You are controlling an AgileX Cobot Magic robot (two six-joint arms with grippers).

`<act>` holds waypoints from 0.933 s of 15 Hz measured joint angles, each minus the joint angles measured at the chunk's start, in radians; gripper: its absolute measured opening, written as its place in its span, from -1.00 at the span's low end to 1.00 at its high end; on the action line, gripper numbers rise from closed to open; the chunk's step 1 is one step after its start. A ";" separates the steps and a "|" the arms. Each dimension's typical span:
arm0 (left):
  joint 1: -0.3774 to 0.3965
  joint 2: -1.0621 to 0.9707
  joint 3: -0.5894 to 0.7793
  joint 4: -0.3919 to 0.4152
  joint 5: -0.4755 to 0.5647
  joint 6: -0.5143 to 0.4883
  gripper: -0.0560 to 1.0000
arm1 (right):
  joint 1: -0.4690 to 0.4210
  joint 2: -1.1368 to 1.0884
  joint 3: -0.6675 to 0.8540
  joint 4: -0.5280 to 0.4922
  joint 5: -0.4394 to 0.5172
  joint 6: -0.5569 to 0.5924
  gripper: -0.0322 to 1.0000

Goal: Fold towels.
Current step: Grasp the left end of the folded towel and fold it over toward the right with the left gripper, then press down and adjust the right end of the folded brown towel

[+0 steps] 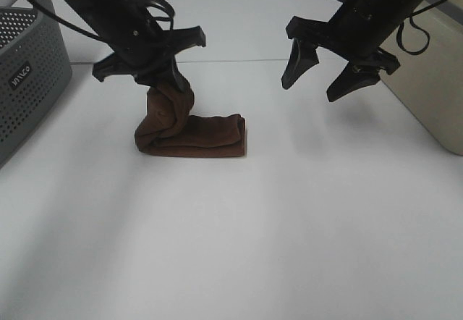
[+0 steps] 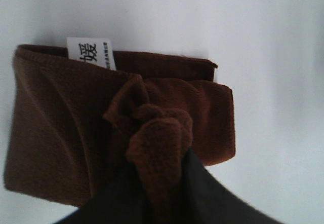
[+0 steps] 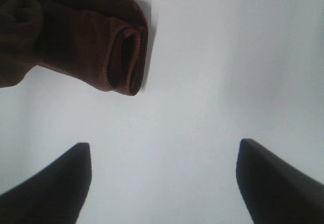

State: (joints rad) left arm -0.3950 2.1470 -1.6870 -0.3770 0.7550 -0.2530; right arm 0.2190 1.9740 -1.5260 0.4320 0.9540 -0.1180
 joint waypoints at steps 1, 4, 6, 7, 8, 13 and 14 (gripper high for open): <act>-0.017 0.023 0.000 -0.027 -0.025 -0.012 -0.57 | 0.000 0.000 0.000 0.000 0.015 0.000 0.50; -0.060 0.057 0.000 -0.131 -0.108 -0.015 -0.11 | 0.000 0.000 0.000 0.000 0.033 0.000 0.50; -0.082 0.057 0.000 -0.217 -0.152 -0.009 0.02 | 0.000 0.000 0.000 -0.001 0.033 0.000 0.50; -0.087 0.057 0.000 -0.239 -0.160 -0.003 0.03 | 0.000 0.000 0.000 -0.001 0.033 0.000 0.50; -0.087 0.054 0.000 -0.247 -0.172 0.001 0.03 | 0.000 0.000 0.000 -0.001 0.033 0.000 0.50; 0.030 -0.034 0.000 -0.190 -0.202 0.103 0.04 | 0.003 0.005 0.000 0.199 0.029 -0.064 0.50; 0.066 -0.053 0.000 -0.182 -0.208 0.110 0.04 | 0.007 0.017 0.000 0.295 0.025 -0.108 0.50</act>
State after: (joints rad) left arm -0.3290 2.0940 -1.6870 -0.5590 0.5470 -0.1430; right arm 0.2260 1.9910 -1.5260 0.7270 0.9790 -0.2260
